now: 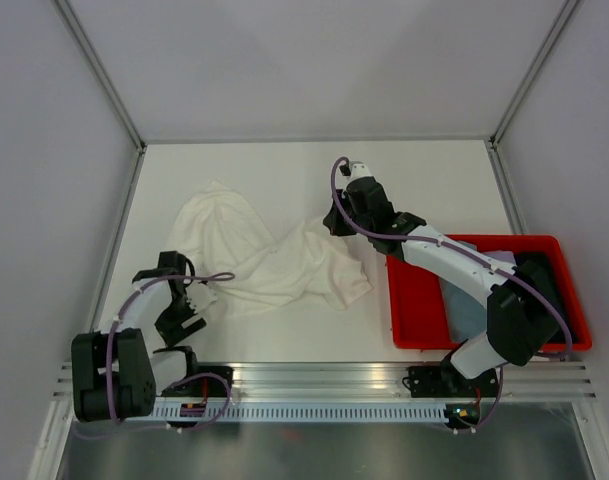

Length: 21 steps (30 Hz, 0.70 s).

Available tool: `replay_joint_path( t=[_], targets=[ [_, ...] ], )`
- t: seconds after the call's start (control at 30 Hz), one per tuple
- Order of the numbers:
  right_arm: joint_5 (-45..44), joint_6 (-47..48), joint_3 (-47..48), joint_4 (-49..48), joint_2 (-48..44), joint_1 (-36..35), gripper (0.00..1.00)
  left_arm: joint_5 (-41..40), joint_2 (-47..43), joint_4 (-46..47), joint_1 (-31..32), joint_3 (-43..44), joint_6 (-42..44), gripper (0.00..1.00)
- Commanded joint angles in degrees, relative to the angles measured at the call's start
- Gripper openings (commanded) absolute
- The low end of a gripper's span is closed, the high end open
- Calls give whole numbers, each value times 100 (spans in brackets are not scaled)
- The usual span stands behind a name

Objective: Roll the t-shirts
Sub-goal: Flatten the tshirt

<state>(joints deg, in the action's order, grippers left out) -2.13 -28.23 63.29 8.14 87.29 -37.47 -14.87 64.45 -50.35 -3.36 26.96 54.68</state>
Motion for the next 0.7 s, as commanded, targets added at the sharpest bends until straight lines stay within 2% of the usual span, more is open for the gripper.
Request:
replay_joint_path(
  t=[0.0,0.17,0.2,0.23,0.3,0.4,0.43,0.57,0.67],
  targets=[
    [20,-25,17,-181,-106,3,0,336,568,1386,-516,-51,465,93],
    [-51,-16,-18,-216,-151,12,0,651,1123,1537,-763,125,421,78],
    [-68,-16,-27,-217,-142,12,0,748,1114,1572,-763,117,404,71],
    [-68,-7,-18,-217,-142,12,0,897,1105,1607,-763,116,377,56],
    [-68,37,-1,-217,-98,12,0,1099,1000,1729,-763,160,298,48],
    [-68,116,113,-85,-19,12,0,1732,676,1739,-754,160,280,50],
    [-68,133,140,-24,-19,21,0,1881,596,1739,-754,152,289,57],
    [-68,142,158,-41,-36,21,0,1839,455,1800,-754,73,439,68],
    [-94,125,166,-58,-27,21,0,1997,639,1827,-754,204,308,69]
  ],
)
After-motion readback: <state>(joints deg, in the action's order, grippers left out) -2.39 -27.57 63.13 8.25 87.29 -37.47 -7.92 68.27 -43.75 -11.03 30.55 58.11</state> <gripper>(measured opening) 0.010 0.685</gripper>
